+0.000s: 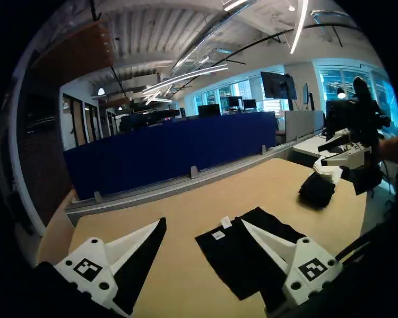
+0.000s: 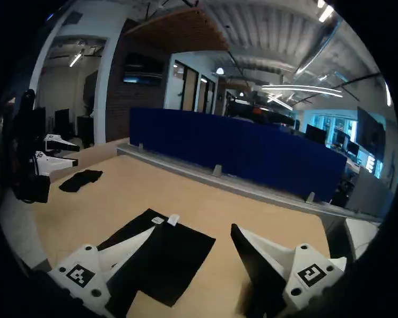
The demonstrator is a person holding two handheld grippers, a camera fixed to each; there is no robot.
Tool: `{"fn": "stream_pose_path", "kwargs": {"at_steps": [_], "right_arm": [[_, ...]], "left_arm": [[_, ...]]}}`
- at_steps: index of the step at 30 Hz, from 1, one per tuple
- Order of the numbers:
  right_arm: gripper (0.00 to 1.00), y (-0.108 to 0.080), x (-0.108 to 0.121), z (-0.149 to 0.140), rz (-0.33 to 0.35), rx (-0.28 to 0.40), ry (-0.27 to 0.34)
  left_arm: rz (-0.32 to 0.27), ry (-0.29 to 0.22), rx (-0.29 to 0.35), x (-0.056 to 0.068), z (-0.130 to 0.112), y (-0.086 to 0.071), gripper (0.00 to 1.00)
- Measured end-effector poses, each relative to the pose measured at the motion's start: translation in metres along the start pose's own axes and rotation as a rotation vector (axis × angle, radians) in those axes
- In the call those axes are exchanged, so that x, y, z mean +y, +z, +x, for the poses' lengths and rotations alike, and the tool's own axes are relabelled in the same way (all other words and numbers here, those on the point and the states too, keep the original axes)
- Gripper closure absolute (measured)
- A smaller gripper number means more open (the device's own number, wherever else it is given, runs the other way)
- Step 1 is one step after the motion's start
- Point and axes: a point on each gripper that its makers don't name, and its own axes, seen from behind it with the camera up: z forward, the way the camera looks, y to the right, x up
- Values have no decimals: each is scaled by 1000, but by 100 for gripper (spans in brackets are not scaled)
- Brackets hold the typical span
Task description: Fold towel
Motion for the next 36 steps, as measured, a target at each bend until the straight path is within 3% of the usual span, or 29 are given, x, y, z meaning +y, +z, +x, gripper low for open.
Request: {"fn": "stream_pose_path", "kwargs": {"at_steps": [15, 28, 36], "right_arm": [[0, 20, -17, -80, 53, -126, -27], [0, 37, -39, -166, 110, -253, -31], [0, 39, -51, -209, 138, -319, -38]], "left_arm": [[-62, 33, -107, 32, -76, 16, 6], [-159, 63, -283, 63, -167, 27, 6], [-213, 64, -372, 79, -208, 28, 6]]}}
